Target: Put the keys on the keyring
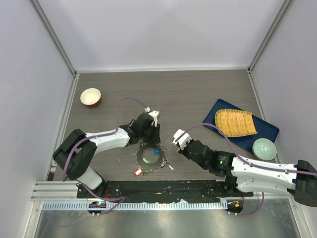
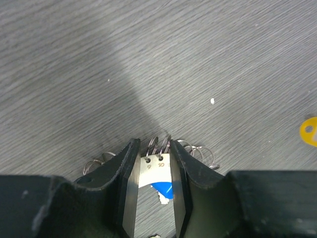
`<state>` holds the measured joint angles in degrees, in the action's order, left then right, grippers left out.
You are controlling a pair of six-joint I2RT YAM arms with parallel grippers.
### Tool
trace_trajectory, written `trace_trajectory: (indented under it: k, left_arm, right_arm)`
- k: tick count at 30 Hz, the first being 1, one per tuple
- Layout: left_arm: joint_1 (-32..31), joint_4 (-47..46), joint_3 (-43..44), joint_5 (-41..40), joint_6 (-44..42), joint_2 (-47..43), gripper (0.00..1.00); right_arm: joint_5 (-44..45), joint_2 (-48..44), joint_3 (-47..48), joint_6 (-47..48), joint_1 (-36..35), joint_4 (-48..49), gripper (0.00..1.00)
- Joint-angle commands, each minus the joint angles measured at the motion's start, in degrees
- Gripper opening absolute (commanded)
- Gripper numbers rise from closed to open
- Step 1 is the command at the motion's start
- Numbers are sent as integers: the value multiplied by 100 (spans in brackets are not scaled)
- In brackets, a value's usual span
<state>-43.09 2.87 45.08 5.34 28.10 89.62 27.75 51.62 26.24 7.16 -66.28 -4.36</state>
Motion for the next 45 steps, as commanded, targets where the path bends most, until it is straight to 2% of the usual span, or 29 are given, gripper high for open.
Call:
trace_trajectory:
  k: [1,19,27,30,32,45]
  left_arm:
    - [20,2,-122,-156,12,-182,34]
    - [20,390,-157,19,143,-490,36]
    - [29,389,-271,-261,293,-490,35]
    - [29,205,-324,-306,372,-402,31]
    - [20,143,-290,-280,407,-341,24]
    - [20,354,-333,-350,486,-279,21]
  right_arm:
    - [-15,-3,66,-83,-25,260,1]
    - [-33,94,92,-65,-16,269,1]
    - [-24,59,83,-65,-25,269,1]
    - [-15,50,83,-74,-25,260,1]
    - [-15,50,83,-74,-16,269,1]
    - [-15,-11,74,-109,-25,225,1]
